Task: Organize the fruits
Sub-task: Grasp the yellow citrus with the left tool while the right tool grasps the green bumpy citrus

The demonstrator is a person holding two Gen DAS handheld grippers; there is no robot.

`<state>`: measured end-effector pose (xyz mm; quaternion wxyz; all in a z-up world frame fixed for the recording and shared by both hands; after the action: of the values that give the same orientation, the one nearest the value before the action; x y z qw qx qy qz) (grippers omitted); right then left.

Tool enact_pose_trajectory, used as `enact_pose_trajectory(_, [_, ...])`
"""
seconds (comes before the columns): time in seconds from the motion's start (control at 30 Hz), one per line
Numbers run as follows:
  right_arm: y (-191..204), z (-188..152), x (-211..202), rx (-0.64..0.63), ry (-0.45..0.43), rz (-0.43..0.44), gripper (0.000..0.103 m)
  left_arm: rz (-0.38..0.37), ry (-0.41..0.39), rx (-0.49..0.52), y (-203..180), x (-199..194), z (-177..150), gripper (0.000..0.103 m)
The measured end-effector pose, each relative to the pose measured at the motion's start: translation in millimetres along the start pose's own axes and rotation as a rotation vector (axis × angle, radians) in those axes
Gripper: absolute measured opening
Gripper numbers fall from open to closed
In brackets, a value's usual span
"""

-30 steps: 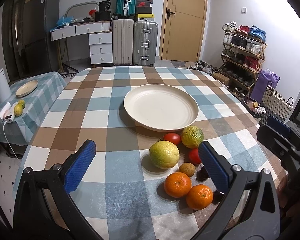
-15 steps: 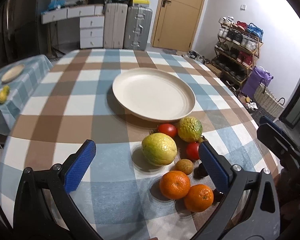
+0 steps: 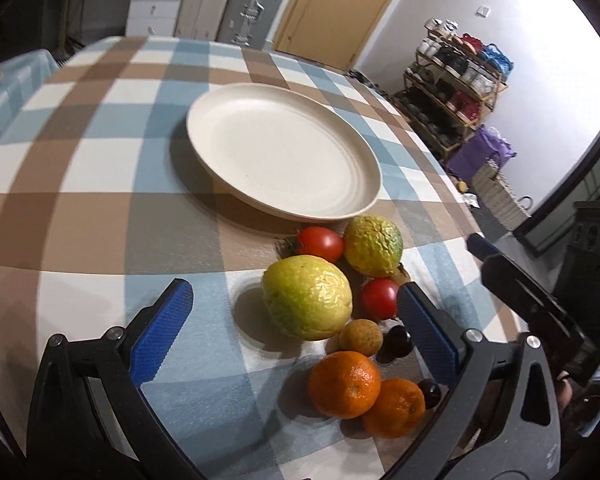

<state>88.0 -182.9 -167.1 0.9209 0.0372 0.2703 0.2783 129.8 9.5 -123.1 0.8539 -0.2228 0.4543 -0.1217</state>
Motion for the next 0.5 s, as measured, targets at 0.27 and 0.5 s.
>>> enact_pose_trajectory(0.27, [-15.4, -4.6, 13.1, 0.048, 0.063, 0.001, 0.103, -0.079, 0.076, -0.010, 5.9, 19.2, 6.9, 0.054])
enact_pose_trajectory(0.5, [-12.4, -2.3, 15.0, 0.044, 0.074, 0.003, 0.103, -0.164, 0.095, -0.076, 16.8, 27.9, 14.5, 0.048])
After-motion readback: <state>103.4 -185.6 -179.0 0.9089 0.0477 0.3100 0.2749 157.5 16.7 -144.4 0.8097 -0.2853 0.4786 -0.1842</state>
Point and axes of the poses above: each gripper's, at about its wrist camera, not at the fingertips, and x roughly the way its jaws point, y to its left, z to its top, the point moved 4 cm from there along x, roughly the way its jaws point, and after that the axes turned 10 degrees about -x, right-handed, at the moved point
